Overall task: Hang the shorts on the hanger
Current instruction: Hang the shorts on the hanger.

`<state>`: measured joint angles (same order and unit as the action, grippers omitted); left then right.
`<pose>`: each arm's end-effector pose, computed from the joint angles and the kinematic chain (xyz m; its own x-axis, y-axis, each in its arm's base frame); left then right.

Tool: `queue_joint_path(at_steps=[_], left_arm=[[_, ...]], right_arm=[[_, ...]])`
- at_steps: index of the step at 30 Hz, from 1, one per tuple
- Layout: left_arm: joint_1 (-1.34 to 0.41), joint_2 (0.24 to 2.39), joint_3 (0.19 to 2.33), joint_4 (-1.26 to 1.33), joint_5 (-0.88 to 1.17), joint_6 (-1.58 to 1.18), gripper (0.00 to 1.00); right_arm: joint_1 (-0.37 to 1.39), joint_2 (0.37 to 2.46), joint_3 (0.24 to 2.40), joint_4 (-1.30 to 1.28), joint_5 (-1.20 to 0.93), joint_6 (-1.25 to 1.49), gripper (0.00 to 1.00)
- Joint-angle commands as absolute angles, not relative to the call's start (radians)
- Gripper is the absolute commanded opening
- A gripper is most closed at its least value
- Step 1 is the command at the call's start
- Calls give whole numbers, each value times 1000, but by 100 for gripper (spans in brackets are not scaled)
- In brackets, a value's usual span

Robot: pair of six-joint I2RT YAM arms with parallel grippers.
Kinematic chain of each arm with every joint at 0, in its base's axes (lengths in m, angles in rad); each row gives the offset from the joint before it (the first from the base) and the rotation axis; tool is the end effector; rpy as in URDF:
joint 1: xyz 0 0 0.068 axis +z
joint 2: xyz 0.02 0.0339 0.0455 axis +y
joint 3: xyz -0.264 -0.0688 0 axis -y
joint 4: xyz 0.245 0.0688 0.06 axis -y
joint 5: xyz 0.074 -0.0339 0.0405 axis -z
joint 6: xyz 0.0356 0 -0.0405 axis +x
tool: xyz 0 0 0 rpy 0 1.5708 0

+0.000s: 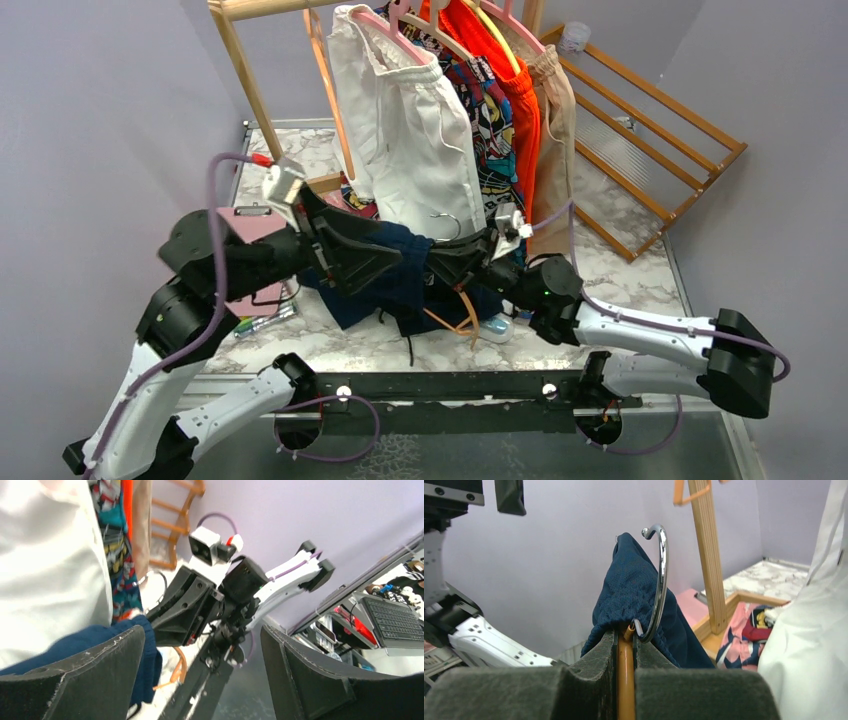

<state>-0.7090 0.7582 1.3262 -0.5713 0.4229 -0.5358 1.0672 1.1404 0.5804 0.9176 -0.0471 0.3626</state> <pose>0.0732 -0.0821 0.4771 -0.4643 -0.2151 -0.8592 0.7771 0.3665 -0.5117 0.1201 0.2215 0.3125 -0.1599 0.4439 -0.8817 -0.8978 0.3058 0.3169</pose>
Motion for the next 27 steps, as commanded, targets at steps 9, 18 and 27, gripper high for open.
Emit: queue_joint_path(at_steps=[9, 18, 27], left_arm=[[-712, 782, 1643, -495, 443, -268, 88], [-713, 807, 1664, -472, 498, -193, 88], [-712, 877, 1708, -293, 509, -184, 88]], right_arm=[[1074, 872, 818, 665, -174, 158, 1], [1073, 690, 812, 521, -153, 107, 1], [1074, 577, 824, 448, -111, 64, 1]])
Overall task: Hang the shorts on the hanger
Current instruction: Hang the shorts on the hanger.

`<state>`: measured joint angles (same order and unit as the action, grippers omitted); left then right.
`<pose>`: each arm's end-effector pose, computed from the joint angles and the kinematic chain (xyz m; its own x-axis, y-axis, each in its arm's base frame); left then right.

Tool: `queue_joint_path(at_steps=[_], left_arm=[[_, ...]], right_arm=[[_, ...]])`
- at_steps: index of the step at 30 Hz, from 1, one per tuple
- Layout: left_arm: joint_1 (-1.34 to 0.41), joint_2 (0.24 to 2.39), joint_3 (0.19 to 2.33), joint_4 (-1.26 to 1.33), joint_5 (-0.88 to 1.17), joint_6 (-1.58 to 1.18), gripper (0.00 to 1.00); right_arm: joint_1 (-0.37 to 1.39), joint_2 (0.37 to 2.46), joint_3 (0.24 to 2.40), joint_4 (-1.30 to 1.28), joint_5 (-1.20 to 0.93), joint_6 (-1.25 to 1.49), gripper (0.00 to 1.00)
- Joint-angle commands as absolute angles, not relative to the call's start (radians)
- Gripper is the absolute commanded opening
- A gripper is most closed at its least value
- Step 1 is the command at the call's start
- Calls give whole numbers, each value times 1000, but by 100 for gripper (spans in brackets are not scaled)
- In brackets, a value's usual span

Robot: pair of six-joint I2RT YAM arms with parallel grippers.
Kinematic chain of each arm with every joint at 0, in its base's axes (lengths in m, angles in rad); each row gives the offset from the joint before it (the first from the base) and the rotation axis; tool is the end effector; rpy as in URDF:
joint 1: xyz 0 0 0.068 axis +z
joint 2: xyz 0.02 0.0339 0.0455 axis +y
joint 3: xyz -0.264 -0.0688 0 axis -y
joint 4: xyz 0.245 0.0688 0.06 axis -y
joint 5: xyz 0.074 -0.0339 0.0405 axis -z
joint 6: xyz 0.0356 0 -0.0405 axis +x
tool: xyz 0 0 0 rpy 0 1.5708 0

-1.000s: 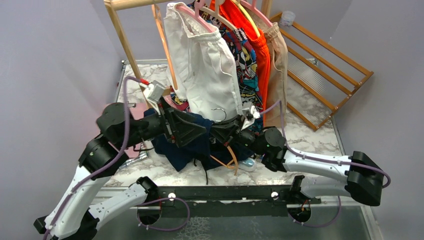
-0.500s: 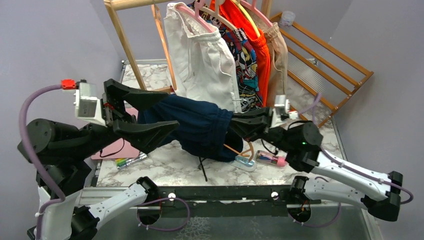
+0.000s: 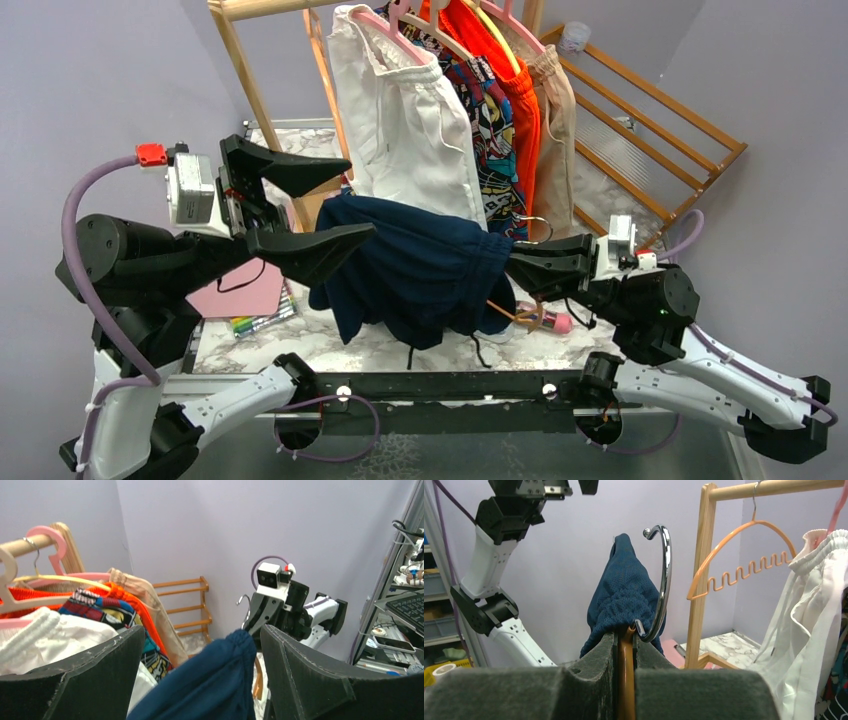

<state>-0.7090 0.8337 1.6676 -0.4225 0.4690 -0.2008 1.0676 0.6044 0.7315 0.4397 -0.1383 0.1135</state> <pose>0.0348 -0.0511 0.5730 0.1189 -0.3364 -0.9342 0.9378 0.3472 -0.0057 0.0586 0.1166 0.4128 0.1526 0.5099 -0.8466 -0.9471 0.3200 0.0220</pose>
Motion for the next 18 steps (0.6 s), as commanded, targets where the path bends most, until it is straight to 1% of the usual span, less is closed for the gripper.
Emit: queue_joint_path(at_steps=[1, 4, 9, 14, 18], left_arm=[[-713, 891, 1711, -284, 514, -183, 88], [-713, 908, 1650, -235, 529, -188, 88], [-712, 901, 1500, -121, 559, -224, 87], [-712, 926, 1452, -159, 635, -250, 86], [-712, 923, 1412, -247, 675, -246, 86]], right_arm=[[1074, 571, 847, 416, -118, 53, 1], [1073, 539, 868, 336, -114, 35, 1], [1073, 440, 807, 252, -62, 49, 1], [1073, 341, 744, 148, -20, 55, 1], [1074, 280, 675, 172, -7, 77, 1]])
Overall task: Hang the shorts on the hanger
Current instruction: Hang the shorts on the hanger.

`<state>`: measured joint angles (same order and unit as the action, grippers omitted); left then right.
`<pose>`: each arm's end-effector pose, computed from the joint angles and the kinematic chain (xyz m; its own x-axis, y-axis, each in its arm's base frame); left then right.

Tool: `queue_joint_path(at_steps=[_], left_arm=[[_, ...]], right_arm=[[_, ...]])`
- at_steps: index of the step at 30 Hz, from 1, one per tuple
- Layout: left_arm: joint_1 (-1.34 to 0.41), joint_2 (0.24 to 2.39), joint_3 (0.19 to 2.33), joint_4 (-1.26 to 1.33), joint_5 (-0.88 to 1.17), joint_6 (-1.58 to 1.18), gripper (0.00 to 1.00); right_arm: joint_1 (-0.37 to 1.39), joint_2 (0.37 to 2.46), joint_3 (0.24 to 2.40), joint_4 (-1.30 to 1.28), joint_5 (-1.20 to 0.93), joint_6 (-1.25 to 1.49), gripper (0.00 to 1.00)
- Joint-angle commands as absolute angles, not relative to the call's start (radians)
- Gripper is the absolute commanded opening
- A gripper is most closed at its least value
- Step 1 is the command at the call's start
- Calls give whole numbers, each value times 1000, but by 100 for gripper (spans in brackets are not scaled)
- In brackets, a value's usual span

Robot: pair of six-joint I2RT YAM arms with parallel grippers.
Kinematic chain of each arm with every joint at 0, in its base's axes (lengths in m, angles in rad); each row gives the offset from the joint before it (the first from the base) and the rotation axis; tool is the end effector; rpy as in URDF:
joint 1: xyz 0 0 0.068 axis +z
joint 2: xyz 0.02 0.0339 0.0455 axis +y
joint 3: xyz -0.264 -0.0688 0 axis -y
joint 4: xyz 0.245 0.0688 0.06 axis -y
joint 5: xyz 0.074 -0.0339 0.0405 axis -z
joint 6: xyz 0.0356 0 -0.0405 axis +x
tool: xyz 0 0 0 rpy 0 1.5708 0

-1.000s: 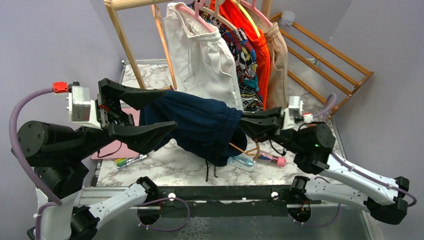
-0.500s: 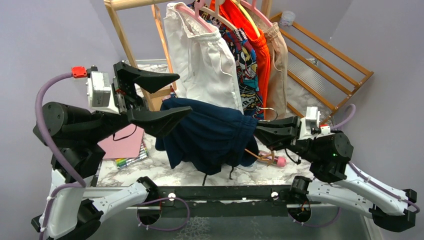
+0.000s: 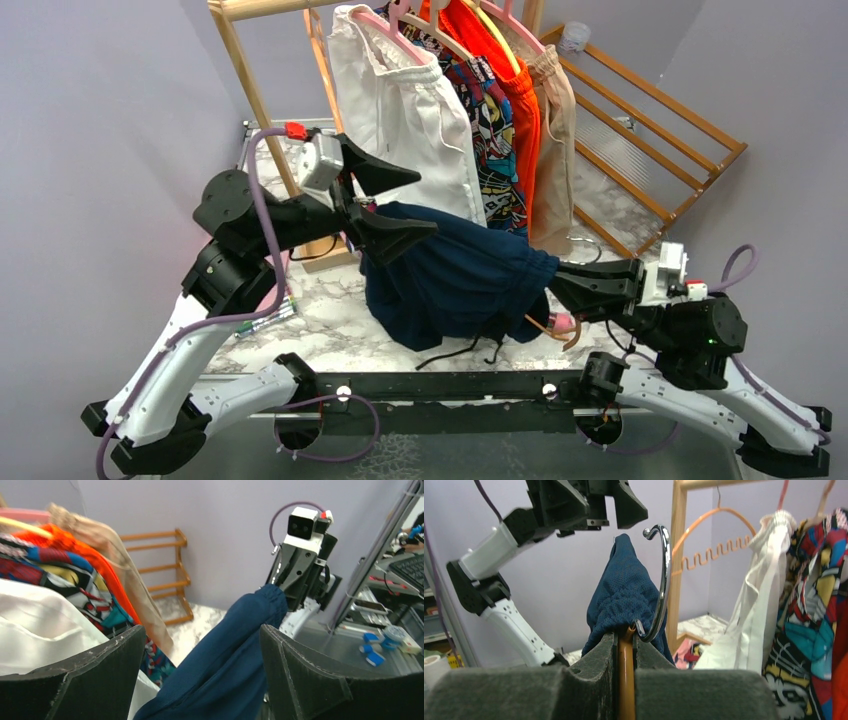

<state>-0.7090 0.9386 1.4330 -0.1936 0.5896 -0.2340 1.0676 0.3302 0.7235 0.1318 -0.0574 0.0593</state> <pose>0.1011 -0.1128 0.5262 -0.0002 -0.2537 -0.9673 0.9706 0.2326 -0.0612 0.0312 0.0609 0.4033 0.1881 0.4643 -0.8655 -0.9113 0.4112 0.0226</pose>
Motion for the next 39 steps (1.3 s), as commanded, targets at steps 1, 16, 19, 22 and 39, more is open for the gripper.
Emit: queue_joint_path(at_steps=[1, 16, 19, 22, 39], left_arm=[[-713, 918, 1413, -274, 675, -240, 86], [-718, 887, 1371, -469, 800, -52, 86], [-718, 892, 1305, -408, 847, -63, 85], [-719, 904, 1283, -382, 872, -57, 85], [-967, 1007, 1289, -667, 669, 164, 84]], right_arm=[[1073, 272, 660, 182, -7, 80, 1], [1074, 346, 580, 184, -126, 81, 1], [1073, 364, 568, 203, -151, 84, 1], [1072, 386, 562, 225, -176, 87, 1], [1073, 483, 597, 179, -283, 68, 1]])
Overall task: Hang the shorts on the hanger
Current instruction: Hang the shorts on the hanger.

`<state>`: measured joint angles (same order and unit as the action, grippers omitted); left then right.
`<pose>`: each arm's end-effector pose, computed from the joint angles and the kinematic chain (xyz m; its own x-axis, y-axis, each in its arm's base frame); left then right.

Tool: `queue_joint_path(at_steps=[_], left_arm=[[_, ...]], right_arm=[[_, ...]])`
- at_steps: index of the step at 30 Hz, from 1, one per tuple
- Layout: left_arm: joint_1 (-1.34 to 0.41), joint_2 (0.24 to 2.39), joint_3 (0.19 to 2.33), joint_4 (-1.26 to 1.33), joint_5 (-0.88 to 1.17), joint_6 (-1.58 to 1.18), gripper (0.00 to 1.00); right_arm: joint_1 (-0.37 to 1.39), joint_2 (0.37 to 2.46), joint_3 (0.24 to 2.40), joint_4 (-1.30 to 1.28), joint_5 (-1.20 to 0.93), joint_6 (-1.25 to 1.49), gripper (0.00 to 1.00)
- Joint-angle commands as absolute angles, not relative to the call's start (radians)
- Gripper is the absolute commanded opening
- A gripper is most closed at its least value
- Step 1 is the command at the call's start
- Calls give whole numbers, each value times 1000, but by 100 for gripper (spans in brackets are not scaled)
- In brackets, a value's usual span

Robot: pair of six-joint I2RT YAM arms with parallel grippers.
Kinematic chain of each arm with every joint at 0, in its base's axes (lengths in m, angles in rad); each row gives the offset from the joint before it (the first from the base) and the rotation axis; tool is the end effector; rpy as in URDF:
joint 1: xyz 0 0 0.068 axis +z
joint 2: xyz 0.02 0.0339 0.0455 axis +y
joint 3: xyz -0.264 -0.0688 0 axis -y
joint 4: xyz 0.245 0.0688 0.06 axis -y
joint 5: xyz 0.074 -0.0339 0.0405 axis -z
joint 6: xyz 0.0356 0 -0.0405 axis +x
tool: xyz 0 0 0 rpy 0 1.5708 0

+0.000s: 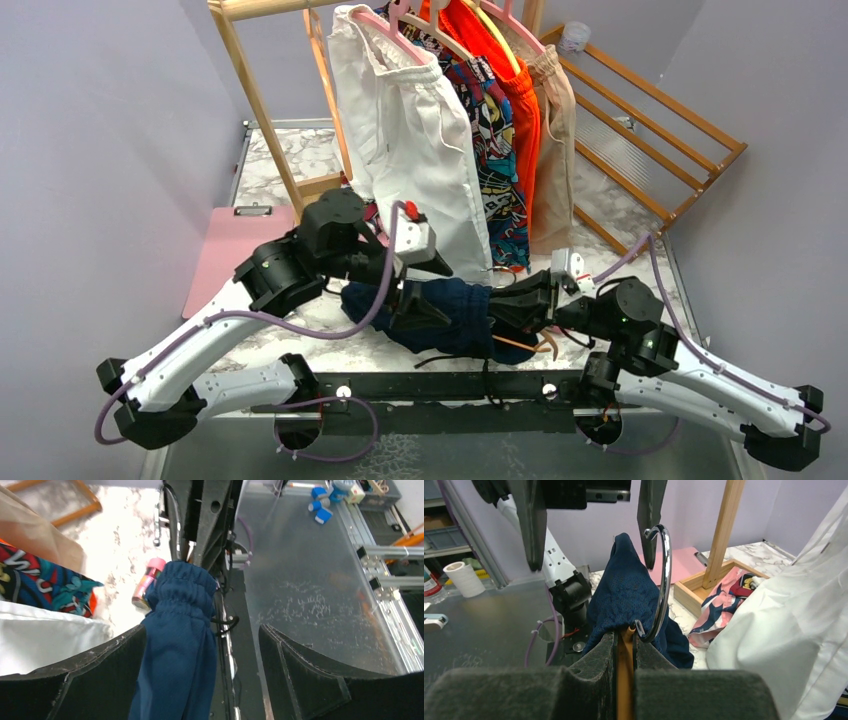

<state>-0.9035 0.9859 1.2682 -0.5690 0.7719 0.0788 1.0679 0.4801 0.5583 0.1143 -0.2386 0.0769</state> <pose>0.0970 -0.1633 0.4313 -0.0976 0.2150 -0.9717 0.9877 -0.0993 -0.1211 0.0562 0.1197 0.3352 0.0179 0.1875 -0.9821 -0.9674 0.2514 0.0303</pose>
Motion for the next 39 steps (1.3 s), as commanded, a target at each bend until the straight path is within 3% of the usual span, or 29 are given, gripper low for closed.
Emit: queue_joint_path(at_steps=[1, 9, 23, 29, 39], left_arm=[[-973, 1011, 1289, -680, 647, 181, 84], [-974, 1004, 1300, -712, 583, 245, 85], [-977, 1025, 1262, -770, 586, 276, 74], [-985, 1037, 1261, -770, 593, 277, 65], [-999, 1045, 1231, -772, 589, 285, 65]], right_arm=[[1073, 485, 599, 177, -287, 67, 1], [1072, 522, 635, 156, -313, 60, 1], [1073, 569, 665, 162, -359, 57, 1], [1073, 593, 668, 182, -383, 59, 1], [1073, 626, 693, 193, -412, 51, 1]])
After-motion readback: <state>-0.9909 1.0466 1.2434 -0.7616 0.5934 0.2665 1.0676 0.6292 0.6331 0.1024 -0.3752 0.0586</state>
